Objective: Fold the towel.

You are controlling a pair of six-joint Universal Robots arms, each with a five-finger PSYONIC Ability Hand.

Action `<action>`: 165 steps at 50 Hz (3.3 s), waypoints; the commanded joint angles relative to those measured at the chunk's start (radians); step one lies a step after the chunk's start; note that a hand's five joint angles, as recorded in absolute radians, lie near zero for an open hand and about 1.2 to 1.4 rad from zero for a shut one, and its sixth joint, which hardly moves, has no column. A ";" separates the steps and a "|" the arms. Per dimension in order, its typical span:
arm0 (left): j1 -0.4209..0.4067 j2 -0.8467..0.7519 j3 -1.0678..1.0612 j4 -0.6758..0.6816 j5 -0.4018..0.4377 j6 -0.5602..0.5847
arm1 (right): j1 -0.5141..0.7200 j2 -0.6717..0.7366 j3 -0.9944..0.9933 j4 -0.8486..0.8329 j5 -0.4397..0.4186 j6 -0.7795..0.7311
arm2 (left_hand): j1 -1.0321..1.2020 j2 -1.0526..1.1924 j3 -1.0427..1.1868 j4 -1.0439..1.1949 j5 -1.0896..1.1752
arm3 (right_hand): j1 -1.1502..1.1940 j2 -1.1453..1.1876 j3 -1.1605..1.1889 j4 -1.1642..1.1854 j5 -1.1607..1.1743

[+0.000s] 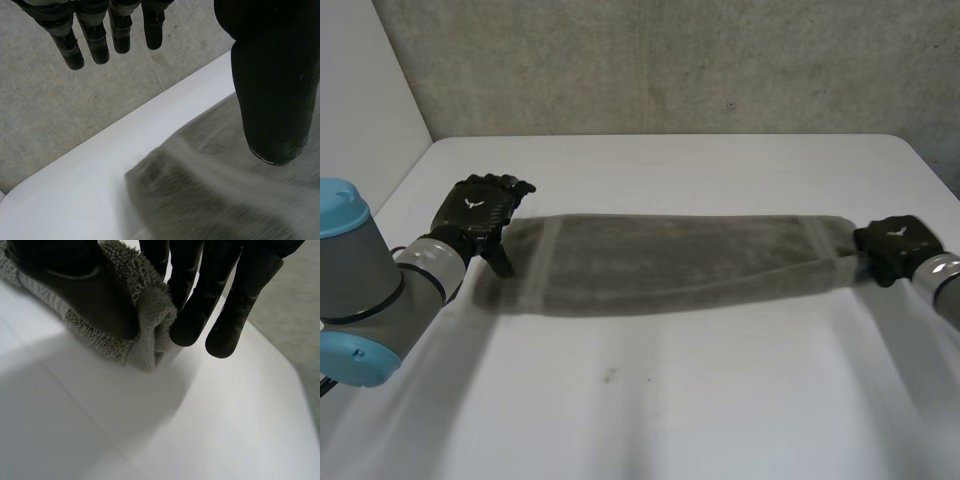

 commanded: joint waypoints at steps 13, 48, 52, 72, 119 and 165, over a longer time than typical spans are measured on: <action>0.003 0.034 -0.017 0.000 -0.002 0.000 | -0.183 -0.161 -0.179 0.190 -0.010 -0.110 | 0.023 0.021 0.022 0.024 0.018 | 0.074 0.076 0.055 0.053 0.058; -0.075 0.054 -0.034 0.011 -0.002 0.002 | 0.429 -0.253 0.108 0.055 0.103 0.174 | 0.017 0.016 0.016 0.018 0.012 | -1.148 -1.146 -1.166 -1.169 -1.164; -0.103 0.063 -0.026 0.009 -0.003 0.000 | 0.344 -0.274 0.193 0.049 0.102 0.171 | 0.017 0.016 0.016 0.018 0.012 | -1.148 -1.146 -1.166 -1.169 -1.164; -0.215 0.080 0.017 0.000 -0.014 -0.035 | 0.197 -0.247 0.315 -0.068 0.098 0.010 | 0.020 0.019 0.019 0.021 0.015 | 0.066 0.068 0.048 0.045 0.050; -0.183 0.089 0.118 -0.089 -0.014 -0.302 | 0.798 -0.029 -0.105 0.035 0.204 -0.221 | 0.026 0.024 0.025 0.027 0.021 | -1.090 -1.089 -1.109 -1.111 -1.107; -0.441 -0.466 0.581 -0.275 -0.242 -0.313 | 0.439 0.021 -0.126 0.167 0.025 0.404 | 0.014 0.013 0.013 0.015 0.009 | -1.148 -1.146 -1.166 -1.169 -1.164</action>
